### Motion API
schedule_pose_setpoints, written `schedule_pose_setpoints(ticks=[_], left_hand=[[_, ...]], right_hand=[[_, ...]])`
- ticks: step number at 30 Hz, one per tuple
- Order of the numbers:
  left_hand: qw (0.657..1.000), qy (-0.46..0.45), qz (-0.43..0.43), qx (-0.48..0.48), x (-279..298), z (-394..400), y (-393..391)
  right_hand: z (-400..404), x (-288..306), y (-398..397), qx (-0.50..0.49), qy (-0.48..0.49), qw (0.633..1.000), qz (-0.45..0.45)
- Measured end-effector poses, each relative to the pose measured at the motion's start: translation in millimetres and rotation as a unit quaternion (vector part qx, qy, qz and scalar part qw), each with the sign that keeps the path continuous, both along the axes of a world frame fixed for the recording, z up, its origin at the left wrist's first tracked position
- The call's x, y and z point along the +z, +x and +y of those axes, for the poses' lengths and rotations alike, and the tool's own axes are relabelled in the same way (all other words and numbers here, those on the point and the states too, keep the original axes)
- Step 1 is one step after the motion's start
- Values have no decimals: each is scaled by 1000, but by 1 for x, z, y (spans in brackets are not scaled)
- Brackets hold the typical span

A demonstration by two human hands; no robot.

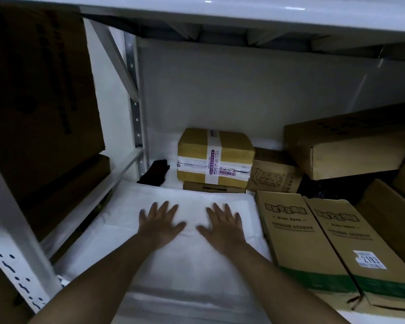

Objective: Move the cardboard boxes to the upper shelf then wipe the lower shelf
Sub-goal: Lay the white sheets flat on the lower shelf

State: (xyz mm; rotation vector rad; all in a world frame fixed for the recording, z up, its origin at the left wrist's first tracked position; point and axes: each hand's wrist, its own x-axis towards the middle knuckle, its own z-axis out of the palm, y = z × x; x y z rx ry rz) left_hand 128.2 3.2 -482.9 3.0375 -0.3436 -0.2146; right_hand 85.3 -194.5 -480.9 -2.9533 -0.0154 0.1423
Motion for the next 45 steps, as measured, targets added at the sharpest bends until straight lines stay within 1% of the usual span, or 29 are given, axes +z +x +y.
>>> schedule_pose_setpoints(ticks=[3,8,10,14,17,20,25,30,34,38,42,45], left_hand=[[1000,7,7,20,-6,12,5],[1000,-1,-8,18,-14,12,11],[999,-7,-20,27,-15,14,14],[997,-3,-33,75,-11,26,26],[996,2,-23,90,-12,33,33],[996,8,-22,84,-13,33,37],[988,-12,-99,114,-9,38,41],[989,-9,-71,132,-9,42,43],[989,-13,-72,132,-5,43,43],[989,-29,-31,143,-2,44,39],[988,-31,0,153,2,40,32],[992,-26,19,126,3,37,18]], right_hand=[[-6,-6,2,-34,-4,999,8],[-9,-12,5,-61,1,998,11],[-8,-11,7,-66,-6,998,1],[-6,-12,7,-80,-9,996,-33],[-6,-14,9,-90,6,996,-26],[-8,-16,13,-110,-1,994,-25],[-12,-20,18,-134,-4,990,-29],[-12,-23,22,-150,-4,988,-40],[-14,-22,24,-151,0,988,-40],[-16,-19,23,-137,-13,990,-23],[-16,-9,21,-124,5,992,-3],[-7,-3,8,-88,9,996,6]])
